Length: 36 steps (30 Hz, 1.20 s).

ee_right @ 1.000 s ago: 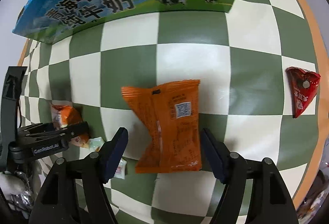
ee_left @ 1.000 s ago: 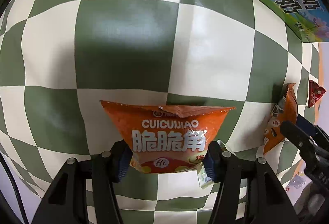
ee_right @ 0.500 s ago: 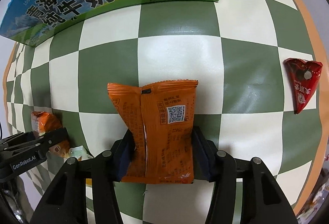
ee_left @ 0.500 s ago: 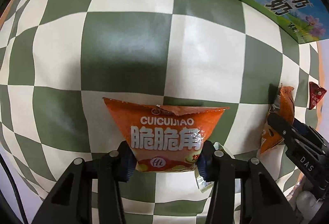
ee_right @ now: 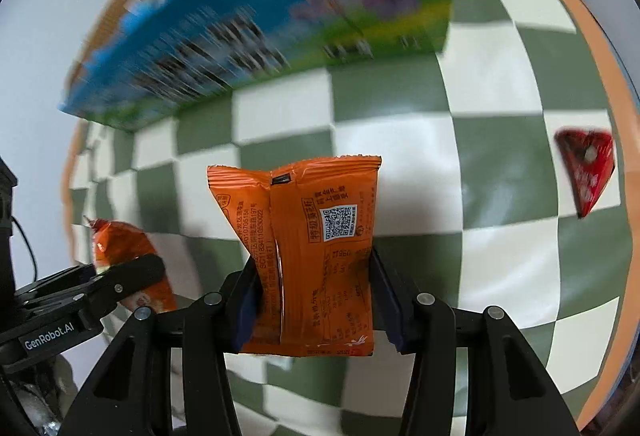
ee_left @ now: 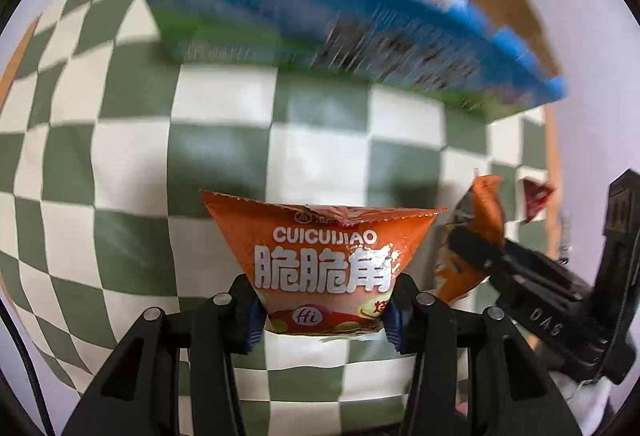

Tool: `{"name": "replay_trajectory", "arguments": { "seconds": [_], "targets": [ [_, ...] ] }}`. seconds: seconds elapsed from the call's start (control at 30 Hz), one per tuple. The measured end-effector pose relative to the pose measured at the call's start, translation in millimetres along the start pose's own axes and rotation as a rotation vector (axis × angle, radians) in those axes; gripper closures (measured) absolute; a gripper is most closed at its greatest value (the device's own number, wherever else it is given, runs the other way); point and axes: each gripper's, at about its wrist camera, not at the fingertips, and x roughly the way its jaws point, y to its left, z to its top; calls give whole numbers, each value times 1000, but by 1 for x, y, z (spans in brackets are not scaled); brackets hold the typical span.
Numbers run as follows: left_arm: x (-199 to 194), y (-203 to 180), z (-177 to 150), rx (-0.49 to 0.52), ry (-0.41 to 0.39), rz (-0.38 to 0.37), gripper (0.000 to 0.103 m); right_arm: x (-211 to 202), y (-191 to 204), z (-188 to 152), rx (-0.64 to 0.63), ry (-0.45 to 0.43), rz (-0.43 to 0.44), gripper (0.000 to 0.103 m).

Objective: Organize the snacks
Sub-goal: 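Carry both orange packs into the box and open both tools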

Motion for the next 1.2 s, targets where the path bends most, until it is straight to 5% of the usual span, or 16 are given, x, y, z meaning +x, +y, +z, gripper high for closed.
{"name": "replay_trajectory", "arguments": {
  "seconds": [0.23, 0.43, 0.7, 1.0, 1.03, 1.1, 1.2],
  "targets": [
    [-61, -19, 46, 43, -110, -80, 59, -73, 21, 46, -30, -130, 111, 50],
    [-85, -24, 123, 78, -149, -50, 59, -114, 46, 119, -73, -227, 99, 50],
    [-35, -2, 222, 49, -53, 81, 59, -69, 58, 232, -93, -181, -45, 50],
    [16, 17, 266, 10, 21, 140, 58, -4, 50, 294, -111, -56, -138, 49],
    [19, 19, 267, -2, 28, 133, 56, 7, 50, 299, -115, -19, -133, 47],
    [24, 22, 270, -30, 34, 104, 25, 16, 48, 300, -114, 10, -139, 15],
    [24, 22, 272, -35, 17, 92, 11, 21, 43, 301, -108, 4, -142, 8]
  ]
}}
